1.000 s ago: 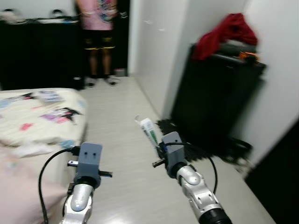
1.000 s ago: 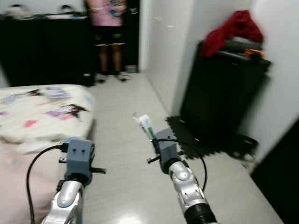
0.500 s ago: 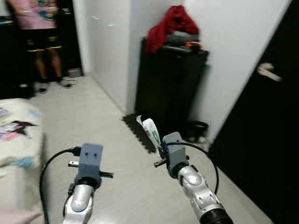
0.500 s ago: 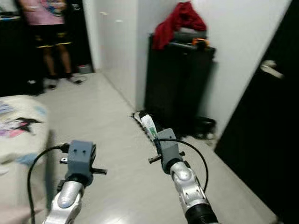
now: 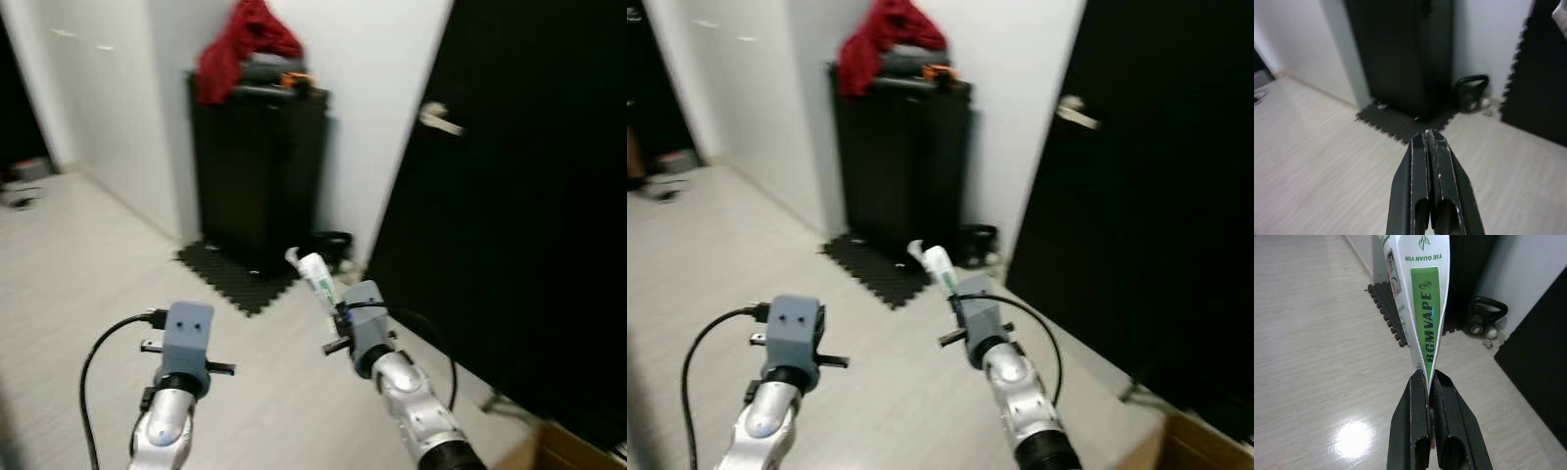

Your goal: Clean up the room

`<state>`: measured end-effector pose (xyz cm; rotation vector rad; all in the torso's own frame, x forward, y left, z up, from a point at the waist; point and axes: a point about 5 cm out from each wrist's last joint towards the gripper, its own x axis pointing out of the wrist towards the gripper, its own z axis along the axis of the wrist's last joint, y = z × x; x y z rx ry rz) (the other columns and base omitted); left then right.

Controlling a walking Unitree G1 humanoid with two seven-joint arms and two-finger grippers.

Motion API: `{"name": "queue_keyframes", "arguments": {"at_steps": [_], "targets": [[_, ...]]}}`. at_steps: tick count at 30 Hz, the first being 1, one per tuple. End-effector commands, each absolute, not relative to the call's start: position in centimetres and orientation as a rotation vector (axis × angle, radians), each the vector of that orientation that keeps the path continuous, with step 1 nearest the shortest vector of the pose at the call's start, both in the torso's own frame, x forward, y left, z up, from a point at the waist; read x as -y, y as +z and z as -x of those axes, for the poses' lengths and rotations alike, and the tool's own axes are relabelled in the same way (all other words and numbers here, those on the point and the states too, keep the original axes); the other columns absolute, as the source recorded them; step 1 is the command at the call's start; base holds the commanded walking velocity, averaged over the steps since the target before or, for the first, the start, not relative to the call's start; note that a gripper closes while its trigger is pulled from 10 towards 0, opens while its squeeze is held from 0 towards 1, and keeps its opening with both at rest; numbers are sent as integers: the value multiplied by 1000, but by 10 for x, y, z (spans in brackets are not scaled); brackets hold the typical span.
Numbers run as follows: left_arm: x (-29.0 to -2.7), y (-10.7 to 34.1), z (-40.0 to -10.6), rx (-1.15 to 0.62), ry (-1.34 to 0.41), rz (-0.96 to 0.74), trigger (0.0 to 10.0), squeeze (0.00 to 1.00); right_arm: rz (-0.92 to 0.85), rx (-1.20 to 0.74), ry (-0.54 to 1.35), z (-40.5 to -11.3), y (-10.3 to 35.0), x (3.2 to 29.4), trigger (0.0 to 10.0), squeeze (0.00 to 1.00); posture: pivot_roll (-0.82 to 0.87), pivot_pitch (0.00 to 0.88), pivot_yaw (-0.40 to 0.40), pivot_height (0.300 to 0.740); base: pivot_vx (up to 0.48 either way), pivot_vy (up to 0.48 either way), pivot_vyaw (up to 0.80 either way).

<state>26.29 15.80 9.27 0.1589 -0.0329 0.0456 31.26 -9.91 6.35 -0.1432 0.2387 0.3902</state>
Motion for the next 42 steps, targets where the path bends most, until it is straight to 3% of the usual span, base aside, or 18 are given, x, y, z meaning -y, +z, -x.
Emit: {"name": "queue_keyframes", "arguments": {"at_steps": [1,42], "targets": [[-157,89,-262,11,39,-160,10000,0,145,-258,382,-312,61,103,10000,0,66,28,-53,740,0,0,-800],[-158,88,-262,5,32,-155,10000,0,167,-295,314,-316,57,113,10000,0,70,4,-57,740,0,0,-800]]}}
